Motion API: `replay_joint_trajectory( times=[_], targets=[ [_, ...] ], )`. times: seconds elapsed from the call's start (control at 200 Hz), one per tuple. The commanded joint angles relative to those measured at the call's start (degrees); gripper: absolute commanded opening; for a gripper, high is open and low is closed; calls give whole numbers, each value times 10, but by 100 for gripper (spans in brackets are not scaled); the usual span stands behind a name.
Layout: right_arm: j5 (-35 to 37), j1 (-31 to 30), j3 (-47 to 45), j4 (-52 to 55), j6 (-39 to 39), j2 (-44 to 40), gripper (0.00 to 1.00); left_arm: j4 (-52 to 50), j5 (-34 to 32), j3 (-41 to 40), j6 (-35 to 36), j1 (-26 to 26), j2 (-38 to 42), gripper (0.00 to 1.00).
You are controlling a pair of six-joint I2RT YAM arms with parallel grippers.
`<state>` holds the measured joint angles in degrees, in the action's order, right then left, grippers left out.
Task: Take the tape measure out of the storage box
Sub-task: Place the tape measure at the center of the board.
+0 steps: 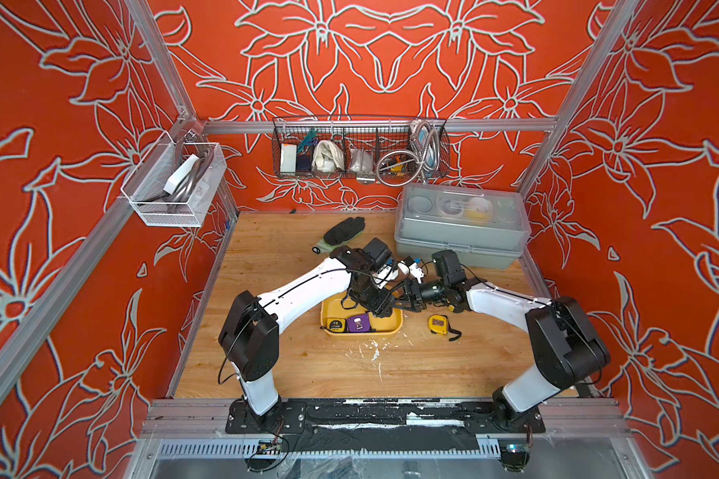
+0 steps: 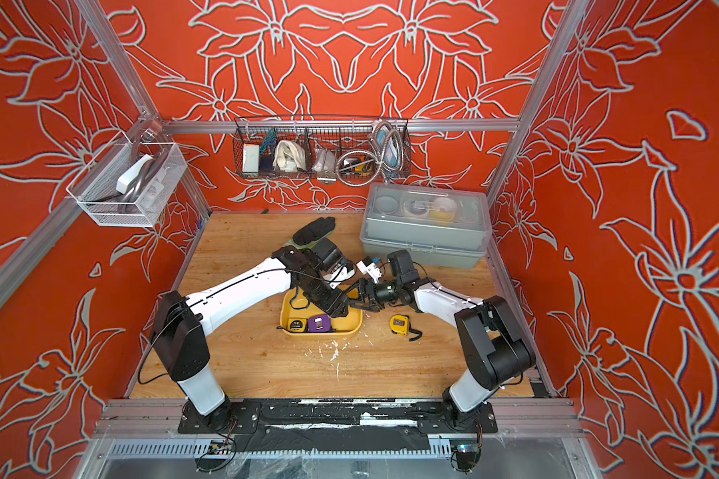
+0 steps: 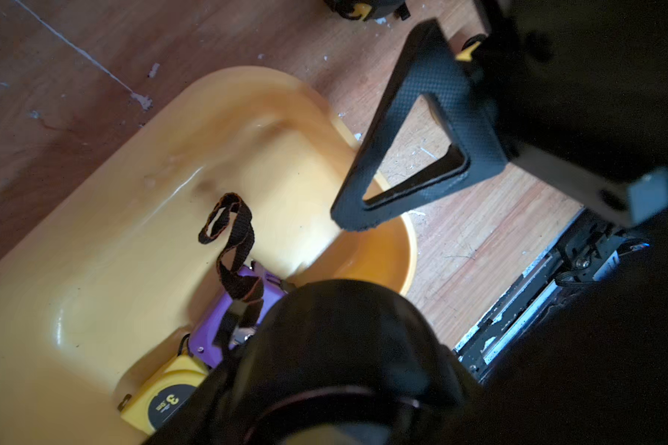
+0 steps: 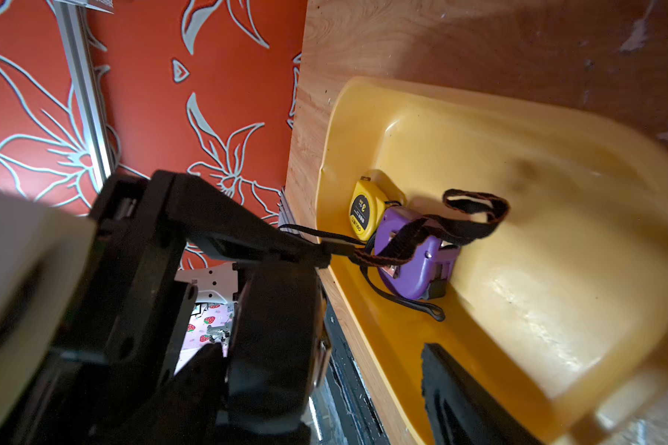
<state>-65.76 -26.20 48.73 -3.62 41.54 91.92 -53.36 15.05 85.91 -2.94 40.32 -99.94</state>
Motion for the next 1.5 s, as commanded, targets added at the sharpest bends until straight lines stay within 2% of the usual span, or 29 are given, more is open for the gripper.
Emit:
replay_joint_trajectory(
  times=[0.0, 0.12, 0.325, 0.476, 0.541, 0.586, 0.641, 0.736, 0.846, 0.966, 1.031, 1.126, 1.206, 1.326, 1.497],
  targets=[
    [-22, -16, 11, -38, 29, 13, 75, 14, 6, 6, 7, 5, 14, 56],
    [-31, -24, 8, -68, 56, 19, 64, 25, -9, 4, 2, 6, 15, 56],
    [-45, -27, -3, -129, 103, 25, 32, 48, -35, 6, -10, 6, 13, 57],
    [-58, -27, -16, -201, 155, 32, 21, 53, -53, 9, -21, 6, 4, 58],
    [-58, -27, -18, -210, 162, 35, 19, 53, -55, 12, -27, 6, 2, 63],
    [-56, -26, -19, -211, 163, 36, 16, 47, -49, 17, -29, 6, 1, 76],
    [-52, -23, -19, -211, 165, 37, 16, 35, -38, 27, -36, 5, 2, 89],
    [-53, -13, -20, -214, 167, 38, 15, 30, -24, 36, -58, -1, 20, 99],
    [-51, 17, -25, -214, 168, 27, 16, 17, -26, 41, -95, -22, 49, 100],
    [-49, 81, -35, -182, 149, -7, 17, -43, -62, 52, -138, -54, 51, 100],
    [-41, 119, -38, -126, 110, -35, 17, -79, -81, 51, -143, -63, 37, 100],
    [-20, 158, -31, 7, 13, -62, 18, -105, -106, 36, -142, -65, 10, 100],
    [-3, 177, -45, 65, -36, -69, 20, -116, -106, 21, -142, -65, -19, 100],
    [32, 196, -108, 36, -32, -91, 19, -111, -99, -7, -147, -65, -43, 100],
    [78, 197, -134, 115, -108, -82, 20, -99, -90, -27, -148, -64, -62, 100]
  ],
)
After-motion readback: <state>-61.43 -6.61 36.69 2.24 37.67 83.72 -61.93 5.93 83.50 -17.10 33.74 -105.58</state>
